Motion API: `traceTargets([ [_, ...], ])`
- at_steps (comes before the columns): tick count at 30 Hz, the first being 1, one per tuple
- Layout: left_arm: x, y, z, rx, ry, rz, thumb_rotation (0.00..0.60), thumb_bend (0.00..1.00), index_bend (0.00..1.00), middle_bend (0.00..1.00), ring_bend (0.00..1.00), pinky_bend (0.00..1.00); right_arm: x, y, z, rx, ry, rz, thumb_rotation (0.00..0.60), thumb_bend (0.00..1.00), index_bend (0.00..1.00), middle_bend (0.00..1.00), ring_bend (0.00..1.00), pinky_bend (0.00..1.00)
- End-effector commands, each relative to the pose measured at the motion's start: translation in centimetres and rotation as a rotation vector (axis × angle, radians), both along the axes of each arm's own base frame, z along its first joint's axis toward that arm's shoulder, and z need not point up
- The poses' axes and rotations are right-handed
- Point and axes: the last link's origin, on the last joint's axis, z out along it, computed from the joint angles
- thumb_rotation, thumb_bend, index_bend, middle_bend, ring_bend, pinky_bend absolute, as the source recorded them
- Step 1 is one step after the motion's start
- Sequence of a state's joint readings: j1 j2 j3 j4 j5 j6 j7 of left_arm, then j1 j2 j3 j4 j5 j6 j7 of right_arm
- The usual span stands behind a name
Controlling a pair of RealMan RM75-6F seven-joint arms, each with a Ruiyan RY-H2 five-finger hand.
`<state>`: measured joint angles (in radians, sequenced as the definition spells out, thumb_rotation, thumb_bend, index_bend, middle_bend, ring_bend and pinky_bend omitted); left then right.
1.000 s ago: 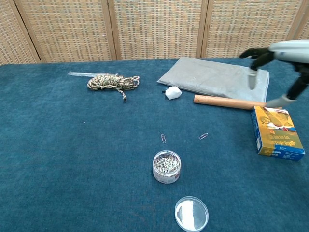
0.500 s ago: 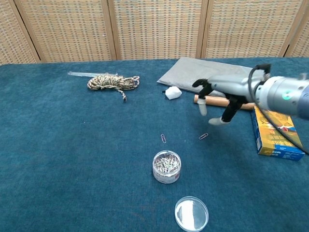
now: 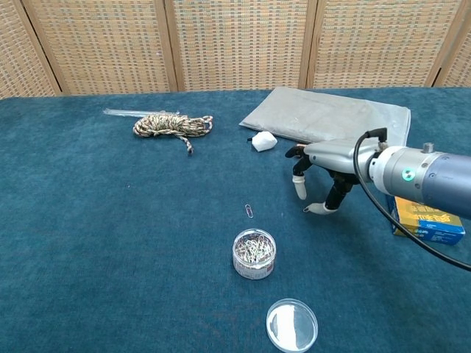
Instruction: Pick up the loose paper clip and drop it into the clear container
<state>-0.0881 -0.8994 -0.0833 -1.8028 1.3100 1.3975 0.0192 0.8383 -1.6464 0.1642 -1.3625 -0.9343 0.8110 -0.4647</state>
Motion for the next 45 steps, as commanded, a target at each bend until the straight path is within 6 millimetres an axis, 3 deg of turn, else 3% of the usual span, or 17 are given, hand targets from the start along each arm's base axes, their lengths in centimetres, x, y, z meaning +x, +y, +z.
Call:
traceTargets([
  [1,0.0,0.0,0.0,0.002,0.000,0.000,0.600,0.00,0.00,0.00,0.00,0.00,0.0,-0.1,-0.3,0.001,0.004,0.000,0.600,0.34,0.49,0.00,0.00,0.00],
  [27,-0.2,-0.1,0.3,0.000,-0.008,0.003,0.600,0.00,0.00,0.00,0.00,0.00,-0.6,-0.8,-1.8,0.003,0.052,-0.049,0.600,0.34,0.50,0.00,0.00,0.00],
  [36,-0.2,-0.1,0.3,-0.002,-0.007,0.002,0.600,0.00,0.00,0.00,0.00,0.00,-0.8,-0.7,-1.9,0.002,0.055,-0.048,0.600,0.39,0.59,0.00,0.00,0.00],
  [45,-0.1,-0.1,0.2,-0.004,-0.007,0.001,0.600,0.00,0.00,0.00,0.00,0.00,-0.9,-0.8,-1.8,-0.001,0.050,-0.048,0.600,0.42,0.61,0.00,0.00,0.00],
])
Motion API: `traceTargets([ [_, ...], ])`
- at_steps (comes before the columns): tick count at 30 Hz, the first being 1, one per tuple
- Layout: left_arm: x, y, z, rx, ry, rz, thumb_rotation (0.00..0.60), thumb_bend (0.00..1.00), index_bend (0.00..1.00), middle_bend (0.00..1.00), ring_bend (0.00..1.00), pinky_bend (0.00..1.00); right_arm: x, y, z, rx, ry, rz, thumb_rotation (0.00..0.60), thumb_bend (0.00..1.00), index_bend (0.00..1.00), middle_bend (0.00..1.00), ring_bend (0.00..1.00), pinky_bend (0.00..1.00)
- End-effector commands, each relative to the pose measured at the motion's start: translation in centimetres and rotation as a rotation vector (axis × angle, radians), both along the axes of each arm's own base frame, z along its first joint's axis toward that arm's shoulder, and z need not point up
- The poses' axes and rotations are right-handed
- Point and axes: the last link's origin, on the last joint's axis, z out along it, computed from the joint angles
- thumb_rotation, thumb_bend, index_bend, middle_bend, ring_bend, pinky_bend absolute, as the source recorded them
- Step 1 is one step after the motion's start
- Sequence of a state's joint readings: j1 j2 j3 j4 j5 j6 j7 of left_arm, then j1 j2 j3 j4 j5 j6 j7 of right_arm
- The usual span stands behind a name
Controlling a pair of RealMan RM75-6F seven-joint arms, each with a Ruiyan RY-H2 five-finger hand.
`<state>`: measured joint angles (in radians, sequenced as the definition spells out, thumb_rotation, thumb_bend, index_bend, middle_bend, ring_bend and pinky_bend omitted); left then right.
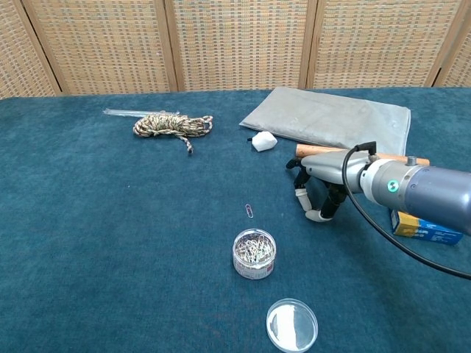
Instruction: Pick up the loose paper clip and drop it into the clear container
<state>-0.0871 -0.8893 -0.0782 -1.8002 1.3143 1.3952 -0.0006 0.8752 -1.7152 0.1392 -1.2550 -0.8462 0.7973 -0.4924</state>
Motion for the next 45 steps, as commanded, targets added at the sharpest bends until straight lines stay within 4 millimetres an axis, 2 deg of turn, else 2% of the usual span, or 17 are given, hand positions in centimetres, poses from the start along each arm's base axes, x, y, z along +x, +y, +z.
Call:
traceTargets([
  [1,0.0,0.0,0.0,-0.001,-0.001,0.000,0.600,0.00,0.00,0.00,0.00,0.00,0.0,0.0,0.0,-0.001,-0.003,0.000,0.600,0.43,0.62,0.00,0.00,0.00],
  [6,0.0,0.0,0.0,0.001,-0.001,-0.001,0.600,0.00,0.00,0.00,0.00,0.00,0.3,0.1,0.4,-0.002,-0.020,0.007,0.600,0.44,0.64,0.00,0.00,0.00],
  [11,0.0,0.0,0.0,-0.001,-0.003,-0.001,0.600,0.00,0.00,0.00,0.00,0.00,1.6,0.6,1.5,0.000,-0.065,0.038,0.600,0.44,0.65,0.00,0.00,0.00],
  [14,0.0,0.0,0.0,-0.001,-0.003,-0.003,0.600,0.00,0.00,0.00,0.00,0.00,3.1,1.4,2.6,0.013,-0.121,0.078,0.600,0.44,0.65,0.00,0.00,0.00],
  [16,0.1,-0.1,0.0,-0.002,-0.002,-0.006,0.600,0.00,0.00,0.00,0.00,0.00,4.6,2.7,3.4,0.039,-0.171,0.132,0.600,0.44,0.65,0.00,0.00,0.00],
  [19,0.2,-0.2,-0.1,-0.006,0.000,-0.011,0.600,0.00,0.00,0.00,0.00,0.00,5.9,4.0,3.7,0.088,-0.210,0.173,0.600,0.44,0.65,0.00,0.00,0.00],
  [28,0.2,-0.3,-0.1,-0.013,-0.003,-0.015,0.600,0.00,0.00,0.00,0.00,0.00,8.0,5.8,1.7,0.164,-0.214,0.229,0.600,0.46,0.66,0.00,0.00,0.00],
  [34,0.1,-0.2,0.0,-0.018,-0.008,-0.014,0.600,0.00,0.00,0.00,0.00,0.00,8.5,6.2,0.5,0.172,-0.205,0.224,0.600,0.45,0.66,0.00,0.00,0.00],
  [45,0.1,-0.2,0.0,-0.019,-0.009,-0.013,0.600,0.00,0.00,0.00,0.00,0.00,9.0,6.4,-0.4,0.161,-0.194,0.213,0.600,0.45,0.66,0.00,0.00,0.00],
])
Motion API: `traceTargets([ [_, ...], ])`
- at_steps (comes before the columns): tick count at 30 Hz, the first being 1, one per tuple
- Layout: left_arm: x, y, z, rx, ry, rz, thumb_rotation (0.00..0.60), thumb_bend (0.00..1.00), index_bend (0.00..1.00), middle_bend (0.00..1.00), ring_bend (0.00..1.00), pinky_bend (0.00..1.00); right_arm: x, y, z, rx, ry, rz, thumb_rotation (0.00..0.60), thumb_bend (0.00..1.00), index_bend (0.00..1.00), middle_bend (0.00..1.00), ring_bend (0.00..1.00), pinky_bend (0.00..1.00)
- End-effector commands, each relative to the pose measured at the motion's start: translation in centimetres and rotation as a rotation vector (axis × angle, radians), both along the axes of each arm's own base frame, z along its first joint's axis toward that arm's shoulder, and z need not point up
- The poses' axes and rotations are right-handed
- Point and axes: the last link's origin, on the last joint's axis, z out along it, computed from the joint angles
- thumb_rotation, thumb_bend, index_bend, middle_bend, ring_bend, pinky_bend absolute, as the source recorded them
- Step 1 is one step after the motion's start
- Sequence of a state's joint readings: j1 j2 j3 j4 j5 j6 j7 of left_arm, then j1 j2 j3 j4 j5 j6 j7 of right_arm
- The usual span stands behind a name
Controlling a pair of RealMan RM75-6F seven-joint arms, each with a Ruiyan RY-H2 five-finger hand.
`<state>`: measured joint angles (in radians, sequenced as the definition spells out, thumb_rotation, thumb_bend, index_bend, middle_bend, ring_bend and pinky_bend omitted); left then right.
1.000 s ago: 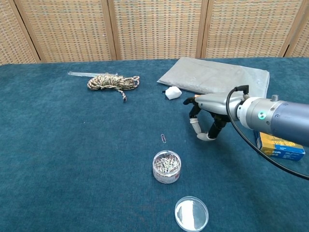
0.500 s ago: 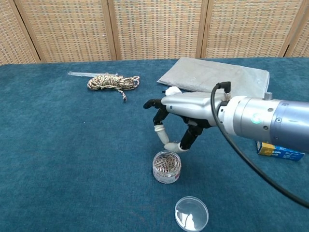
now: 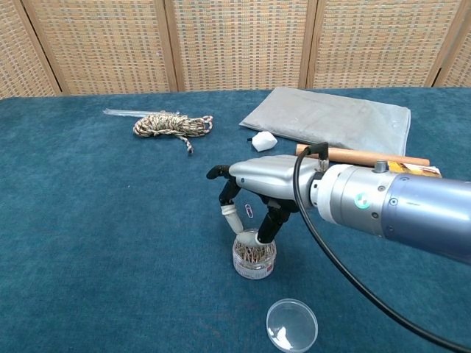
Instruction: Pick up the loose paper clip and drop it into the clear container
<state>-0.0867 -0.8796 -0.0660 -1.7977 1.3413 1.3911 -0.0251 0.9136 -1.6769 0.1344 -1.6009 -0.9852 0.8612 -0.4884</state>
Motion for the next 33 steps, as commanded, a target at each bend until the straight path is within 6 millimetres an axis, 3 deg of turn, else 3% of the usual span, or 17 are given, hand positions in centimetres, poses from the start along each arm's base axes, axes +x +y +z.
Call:
traceTargets([
  [1,0.0,0.0,0.0,0.001,0.000,0.002,0.600,0.00,0.00,0.00,0.00,0.00,0.1,-0.1,-0.1,-0.004,0.004,-0.003,0.600,0.45,0.65,0.00,0.00,0.00],
  [7,0.0,0.0,0.0,0.002,0.000,-0.001,0.600,0.00,0.00,0.00,0.00,0.00,-0.3,-0.3,0.1,-0.014,0.030,-0.009,0.600,0.29,0.51,0.00,0.00,0.00],
  [17,0.1,-0.1,0.0,0.002,0.000,-0.004,0.600,0.00,0.00,0.00,0.00,0.00,-0.3,-0.2,0.8,-0.024,0.032,-0.012,0.600,0.28,0.50,0.00,0.00,0.00],
  [22,0.0,-0.1,0.2,0.007,-0.004,-0.002,0.600,0.00,0.00,0.00,0.00,0.00,-0.6,-0.8,3.2,-0.081,0.011,-0.011,0.600,0.28,0.50,0.00,0.00,0.00],
  [26,-0.2,-0.1,0.3,0.010,-0.010,0.001,0.600,0.00,0.00,0.00,0.00,0.00,-4.5,-1.4,7.8,-0.216,0.044,-0.017,0.600,0.24,0.44,0.00,0.00,0.00],
  [28,-0.1,-0.1,0.2,0.013,-0.016,-0.003,0.600,0.00,0.00,0.00,0.00,0.00,-8.0,-1.5,10.6,-0.313,0.083,-0.038,0.600,0.09,0.30,0.00,0.00,0.00],
  [30,-0.1,-0.1,0.1,0.018,-0.017,-0.012,0.600,0.00,0.00,0.00,0.00,0.00,-11.5,-0.8,13.0,-0.383,0.091,-0.086,0.600,0.00,0.14,0.00,0.00,0.00],
  [31,0.0,-0.2,0.1,0.020,-0.015,-0.015,0.600,0.00,0.00,0.00,0.00,0.00,-12.9,-0.4,13.9,-0.411,0.089,-0.102,0.600,0.00,0.06,0.00,0.00,0.00],
  [33,0.2,-0.4,-0.2,0.016,-0.013,-0.022,0.600,0.00,0.00,0.00,0.00,0.00,-15.8,0.6,16.0,-0.483,0.094,-0.115,0.600,0.00,0.00,0.00,0.00,0.00],
])
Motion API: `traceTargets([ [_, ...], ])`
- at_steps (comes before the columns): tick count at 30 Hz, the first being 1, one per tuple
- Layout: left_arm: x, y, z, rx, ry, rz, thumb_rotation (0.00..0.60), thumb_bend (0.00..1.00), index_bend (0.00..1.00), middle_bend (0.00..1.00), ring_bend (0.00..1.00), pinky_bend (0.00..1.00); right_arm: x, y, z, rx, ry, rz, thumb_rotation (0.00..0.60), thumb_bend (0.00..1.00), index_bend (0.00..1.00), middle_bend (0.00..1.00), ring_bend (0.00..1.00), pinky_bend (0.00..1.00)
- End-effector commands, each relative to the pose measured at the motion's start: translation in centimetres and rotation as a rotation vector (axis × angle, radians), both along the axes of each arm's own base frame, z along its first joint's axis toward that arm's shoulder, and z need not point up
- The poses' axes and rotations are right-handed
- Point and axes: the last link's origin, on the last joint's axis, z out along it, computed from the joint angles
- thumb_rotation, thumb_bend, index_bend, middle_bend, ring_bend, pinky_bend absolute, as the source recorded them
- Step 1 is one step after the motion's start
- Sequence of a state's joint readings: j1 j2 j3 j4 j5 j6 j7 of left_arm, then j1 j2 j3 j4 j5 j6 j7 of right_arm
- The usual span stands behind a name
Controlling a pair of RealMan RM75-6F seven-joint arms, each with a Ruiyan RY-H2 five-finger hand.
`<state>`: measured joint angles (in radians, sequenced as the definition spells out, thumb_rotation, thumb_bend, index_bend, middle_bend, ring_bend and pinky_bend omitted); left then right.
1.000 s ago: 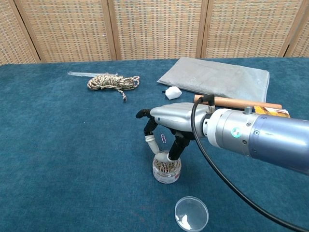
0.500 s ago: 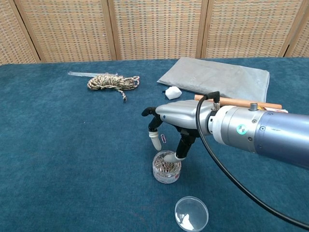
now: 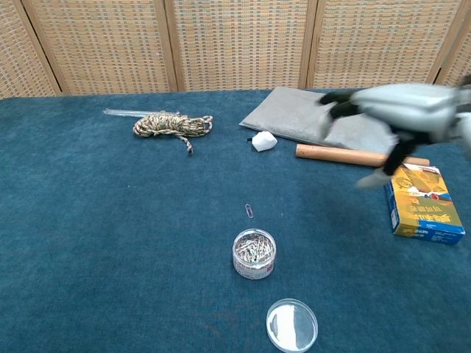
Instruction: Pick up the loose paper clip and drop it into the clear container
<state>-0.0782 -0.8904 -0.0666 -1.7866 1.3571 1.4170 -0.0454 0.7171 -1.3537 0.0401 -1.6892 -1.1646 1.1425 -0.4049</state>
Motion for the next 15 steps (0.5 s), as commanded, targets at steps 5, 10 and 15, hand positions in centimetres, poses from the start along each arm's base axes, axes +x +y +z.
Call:
traceTargets([
  [5,0.4,-0.5,-0.9,-0.017,0.021,-0.018,0.600,0.00,0.00,0.00,0.00,0.00,-10.1,4.5,7.4,-0.285,0.055,-0.041,0.600,0.00,0.00,0.00,0.00,0.00],
  [10,0.7,-1.0,-1.4,-0.026,0.032,-0.034,0.600,0.00,0.00,0.00,0.00,0.00,-11.3,6.4,8.6,-0.345,0.049,-0.045,0.600,0.00,0.00,0.00,0.00,0.00],
  [15,0.8,-1.4,-1.2,-0.014,0.034,-0.040,0.600,0.00,0.00,0.00,0.00,0.00,-11.1,7.3,9.1,-0.352,0.014,-0.052,0.600,0.00,0.00,0.00,0.00,0.00],
])
